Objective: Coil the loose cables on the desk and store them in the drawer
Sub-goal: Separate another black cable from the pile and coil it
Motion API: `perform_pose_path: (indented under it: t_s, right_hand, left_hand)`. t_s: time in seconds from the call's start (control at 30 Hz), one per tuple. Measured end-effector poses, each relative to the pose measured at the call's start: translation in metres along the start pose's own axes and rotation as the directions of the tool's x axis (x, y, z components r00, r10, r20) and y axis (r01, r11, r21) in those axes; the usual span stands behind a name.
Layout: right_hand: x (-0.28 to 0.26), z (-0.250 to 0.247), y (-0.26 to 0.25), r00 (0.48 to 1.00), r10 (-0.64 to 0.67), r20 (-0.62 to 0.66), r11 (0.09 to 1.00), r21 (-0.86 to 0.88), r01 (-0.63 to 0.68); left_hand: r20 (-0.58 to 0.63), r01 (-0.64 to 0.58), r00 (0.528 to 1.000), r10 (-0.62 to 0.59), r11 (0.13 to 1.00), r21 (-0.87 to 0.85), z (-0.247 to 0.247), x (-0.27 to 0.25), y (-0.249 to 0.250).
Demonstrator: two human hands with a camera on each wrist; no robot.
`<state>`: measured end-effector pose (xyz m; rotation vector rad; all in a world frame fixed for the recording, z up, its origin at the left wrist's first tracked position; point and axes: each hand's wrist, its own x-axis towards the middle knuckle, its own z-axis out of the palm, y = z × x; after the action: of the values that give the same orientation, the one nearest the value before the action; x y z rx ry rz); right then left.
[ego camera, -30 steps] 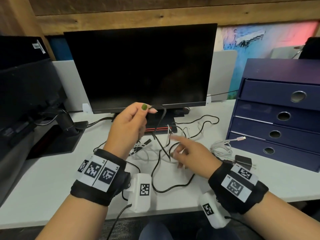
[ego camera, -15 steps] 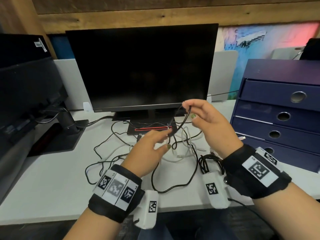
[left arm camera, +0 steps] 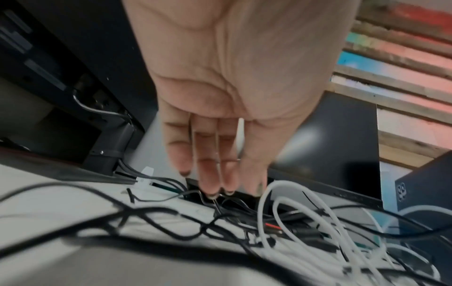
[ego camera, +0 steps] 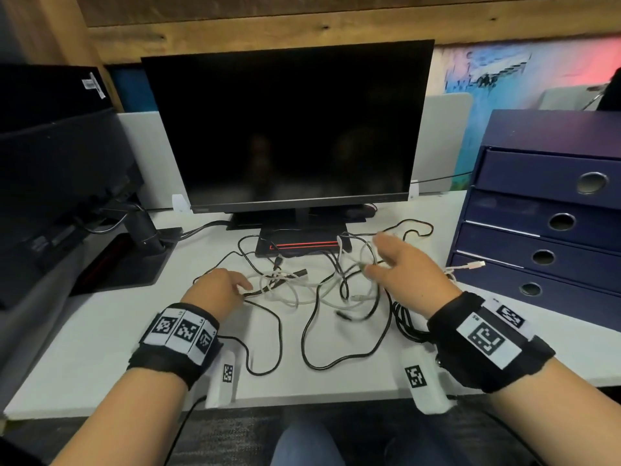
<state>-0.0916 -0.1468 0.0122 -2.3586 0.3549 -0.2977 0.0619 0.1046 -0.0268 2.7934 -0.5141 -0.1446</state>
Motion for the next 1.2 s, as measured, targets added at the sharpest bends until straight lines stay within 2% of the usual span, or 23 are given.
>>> perform_pose_path:
  t_s: [0.07,0.17,0.3,0.37,0.47,0.57,0.67,0.9,0.97,1.03,1.07,1.13,1.2]
  right_hand:
    - [0.000,0.009,0.000,0.995,-0.001,0.102,0.998,-0.063,0.007]
    - [-0.004,0.020,-0.002,0.981,-0.024,0.194,0.998,-0.055,0.035]
    - [-0.009,0.028,-0.005,0.962,-0.019,0.272,0.997,-0.063,0.038]
    - [-0.011,0.027,-0.008,0.960,-0.026,0.280,0.998,-0.055,0.043]
    - [-0.009,0.023,-0.011,0.966,-0.043,0.255,0.998,-0.028,0.052]
    - [-0.004,0.020,-0.015,0.980,-0.051,0.193,0.997,0.061,0.040]
    - [0.002,0.021,-0.017,0.993,-0.056,0.105,0.984,0.174,0.037]
    - [0.003,0.017,-0.028,0.991,-0.129,0.022,0.937,0.329,0.115]
    - [0.006,0.016,-0.030,0.994,-0.107,0.033,0.917,0.390,0.086]
    - [0.011,0.014,-0.029,0.998,-0.017,0.063,0.866,0.500,-0.017]
    - [0.013,0.014,-0.028,0.996,0.033,0.086,0.838,0.541,-0.074]
    - [0.016,0.012,-0.023,0.987,0.104,0.121,0.781,0.605,-0.157]
    - [0.017,0.013,-0.018,0.984,0.133,0.116,0.746,0.642,-0.176]
  left_hand:
    - [0.001,-0.066,0.998,0.066,0.997,-0.038,0.007,0.000,0.005]
    - [0.003,-0.110,0.994,0.111,0.992,-0.056,0.014,0.000,0.019]
    - [0.077,-0.184,0.981,0.178,0.980,0.082,0.017,0.014,0.030]
    - [0.010,-0.166,0.986,0.166,0.985,0.047,0.012,0.017,0.035]
    - [-0.179,-0.209,0.967,0.178,0.962,-0.173,-0.002,0.014,0.044]
    - [-0.337,-0.387,0.898,0.283,0.873,-0.297,-0.016,0.005,0.057]
    - [-0.407,-0.557,0.800,0.441,0.799,-0.227,-0.032,-0.006,0.074]
    - [-0.357,-0.743,0.660,0.661,0.646,-0.177,-0.051,-0.030,0.107]
    - [-0.332,-0.762,0.645,0.688,0.614,-0.208,-0.054,-0.033,0.110]
    - [-0.302,-0.740,0.673,0.675,0.622,-0.258,-0.057,-0.033,0.104]
    - [-0.277,-0.709,0.706,0.652,0.656,-0.261,-0.059,-0.030,0.098]
    - [-0.167,-0.595,0.804,0.571,0.775,-0.216,-0.059,-0.023,0.079]
    - [-0.007,-0.424,0.905,0.424,0.903,-0.067,-0.050,-0.015,0.057]
